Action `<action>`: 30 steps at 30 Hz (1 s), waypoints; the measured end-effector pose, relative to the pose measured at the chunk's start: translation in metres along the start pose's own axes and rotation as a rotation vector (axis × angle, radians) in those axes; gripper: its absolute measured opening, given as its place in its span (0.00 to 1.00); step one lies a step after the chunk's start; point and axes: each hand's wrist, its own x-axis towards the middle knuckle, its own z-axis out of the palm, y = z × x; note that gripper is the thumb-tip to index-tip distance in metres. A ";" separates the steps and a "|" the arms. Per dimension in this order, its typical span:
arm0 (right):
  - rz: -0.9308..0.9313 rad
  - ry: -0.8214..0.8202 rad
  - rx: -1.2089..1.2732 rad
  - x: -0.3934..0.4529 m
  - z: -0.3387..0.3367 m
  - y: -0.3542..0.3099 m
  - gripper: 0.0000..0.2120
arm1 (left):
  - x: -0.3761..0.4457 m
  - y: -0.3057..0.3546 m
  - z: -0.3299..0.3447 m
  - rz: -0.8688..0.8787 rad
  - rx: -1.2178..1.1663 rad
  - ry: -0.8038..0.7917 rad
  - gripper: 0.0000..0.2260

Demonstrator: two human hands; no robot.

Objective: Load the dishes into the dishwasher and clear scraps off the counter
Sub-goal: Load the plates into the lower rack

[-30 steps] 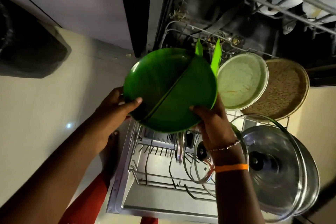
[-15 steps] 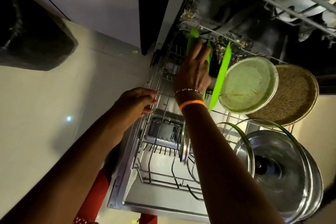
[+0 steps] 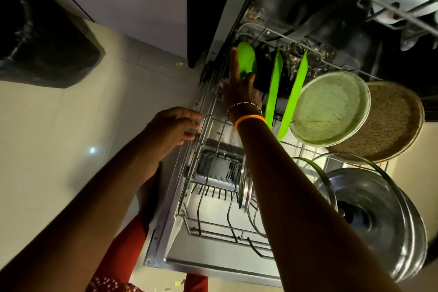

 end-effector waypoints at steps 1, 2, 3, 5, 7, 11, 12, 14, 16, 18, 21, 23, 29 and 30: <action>0.006 -0.014 0.024 -0.002 0.000 0.000 0.34 | 0.000 0.000 0.000 0.003 -0.001 0.003 0.10; 0.014 -0.036 0.054 -0.004 0.000 0.002 0.34 | 0.000 0.000 0.001 0.005 0.001 0.003 0.10; 0.014 -0.057 0.079 -0.005 -0.001 0.004 0.34 | -0.001 0.000 0.002 0.005 0.002 0.001 0.10; -0.001 -0.070 0.116 -0.010 -0.004 0.009 0.33 | -0.002 0.000 0.005 0.003 0.004 0.000 0.09; 0.015 -0.043 0.187 -0.021 -0.006 0.010 0.31 | -0.002 -0.001 0.006 0.003 0.004 0.002 0.10; 0.063 0.048 0.334 -0.057 -0.010 0.006 0.21 | -0.007 0.000 0.008 0.014 -0.019 0.035 0.11; 0.072 0.064 0.368 -0.068 -0.012 0.003 0.19 | -0.010 0.001 0.008 0.022 -0.028 0.046 0.11; 0.092 0.071 0.422 -0.089 -0.016 -0.007 0.16 | -0.020 0.006 0.005 0.035 -0.076 0.080 0.11; 0.089 0.092 0.523 -0.114 -0.029 -0.022 0.14 | -0.039 0.017 0.000 0.054 -0.135 0.103 0.11; 0.086 0.126 0.650 -0.136 -0.044 -0.041 0.13 | -0.061 0.028 -0.009 0.084 -0.181 0.129 0.10; 0.124 0.142 0.795 -0.160 -0.057 -0.066 0.11 | -0.091 0.037 -0.024 0.117 -0.251 0.195 0.11; 0.118 0.127 0.901 -0.176 -0.065 -0.084 0.11 | -0.115 0.039 -0.035 0.144 -0.284 0.233 0.12; -0.014 0.056 0.959 -0.237 -0.099 -0.123 0.10 | -0.201 0.029 -0.071 0.279 -0.356 0.365 0.10; -0.034 0.047 0.980 -0.247 -0.108 -0.129 0.09 | -0.215 0.029 -0.075 0.278 -0.366 0.380 0.10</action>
